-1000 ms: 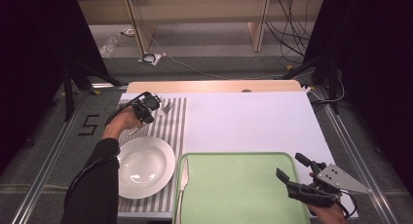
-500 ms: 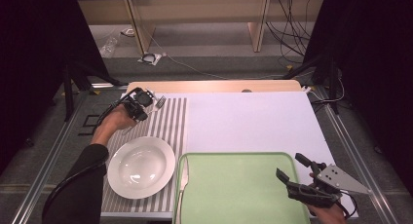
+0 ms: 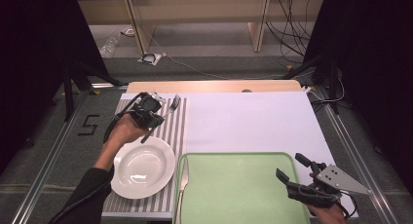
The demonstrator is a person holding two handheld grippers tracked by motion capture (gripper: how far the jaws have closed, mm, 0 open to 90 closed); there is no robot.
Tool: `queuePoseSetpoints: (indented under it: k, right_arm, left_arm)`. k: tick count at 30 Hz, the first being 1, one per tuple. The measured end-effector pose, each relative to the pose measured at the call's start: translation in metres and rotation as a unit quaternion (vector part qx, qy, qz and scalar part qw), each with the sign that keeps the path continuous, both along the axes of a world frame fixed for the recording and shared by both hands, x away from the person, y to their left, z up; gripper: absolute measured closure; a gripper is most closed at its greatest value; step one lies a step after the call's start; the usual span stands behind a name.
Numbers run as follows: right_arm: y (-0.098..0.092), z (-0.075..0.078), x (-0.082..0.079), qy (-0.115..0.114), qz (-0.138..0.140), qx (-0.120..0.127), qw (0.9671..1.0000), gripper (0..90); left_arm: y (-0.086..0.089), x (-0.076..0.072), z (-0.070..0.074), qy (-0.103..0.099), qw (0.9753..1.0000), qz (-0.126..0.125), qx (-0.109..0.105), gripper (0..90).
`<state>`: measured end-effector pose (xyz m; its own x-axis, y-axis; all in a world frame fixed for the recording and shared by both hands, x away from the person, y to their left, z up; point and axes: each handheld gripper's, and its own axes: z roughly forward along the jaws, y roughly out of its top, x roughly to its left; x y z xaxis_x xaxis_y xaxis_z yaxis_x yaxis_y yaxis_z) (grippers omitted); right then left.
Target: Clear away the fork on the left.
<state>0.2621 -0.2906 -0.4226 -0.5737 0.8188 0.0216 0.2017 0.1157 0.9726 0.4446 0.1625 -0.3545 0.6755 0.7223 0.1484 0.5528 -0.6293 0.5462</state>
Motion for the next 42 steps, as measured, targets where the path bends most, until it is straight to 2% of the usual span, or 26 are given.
queuePoseSetpoints:
  k: [6,10,12,17,21,23,26,30,42]
  right_arm:
    - [0.0,0.0,0.001,0.002,-0.001,0.0,1.0,19.4]
    - [0.001,0.0,0.001,0.002,-0.001,0.002,1.0,19.4]
    - [0.001,-0.001,0.001,0.002,0.0,0.002,1.0,19.5]
    - [0.0,0.0,0.001,0.004,-0.003,-0.001,1.0,19.4]
    - [0.001,0.0,0.001,0.002,-0.001,0.003,1.0,19.5]
    - [0.001,0.0,0.001,0.003,-0.001,0.003,1.0,19.4]
    - [0.002,0.0,0.0,0.001,0.001,0.002,1.0,19.5]
    - [0.003,-0.001,0.0,0.0,0.003,0.0,1.0,19.5]
    - [0.003,0.0,0.0,0.002,0.002,0.001,1.0,19.5]
  left_arm:
    - [-0.015,-0.025,0.002,-0.001,0.9992,-0.034,-0.021,84.2]
    - [-0.023,-0.034,-0.001,0.003,0.9987,-0.04,-0.033,84.2]
    - [-0.026,-0.038,-0.003,0.008,0.998,-0.044,-0.046,84.2]
    - [-0.032,-0.048,-0.009,0.016,0.997,-0.053,-0.054,84.2]
    - [-0.032,-0.056,-0.011,0.015,0.9954,-0.05,-0.081,84.2]
    - [-0.034,-0.06,-0.012,0.02,0.9953,-0.051,-0.079,84.2]
    - [-0.041,-0.072,-0.012,0.034,0.9935,-0.062,-0.09,84.2]
    - [-0.052,-0.084,-0.016,0.047,0.9926,-0.073,-0.085,84.2]
    - [-0.065,-0.096,-0.037,0.088,0.9896,-0.081,-0.08,84.2]
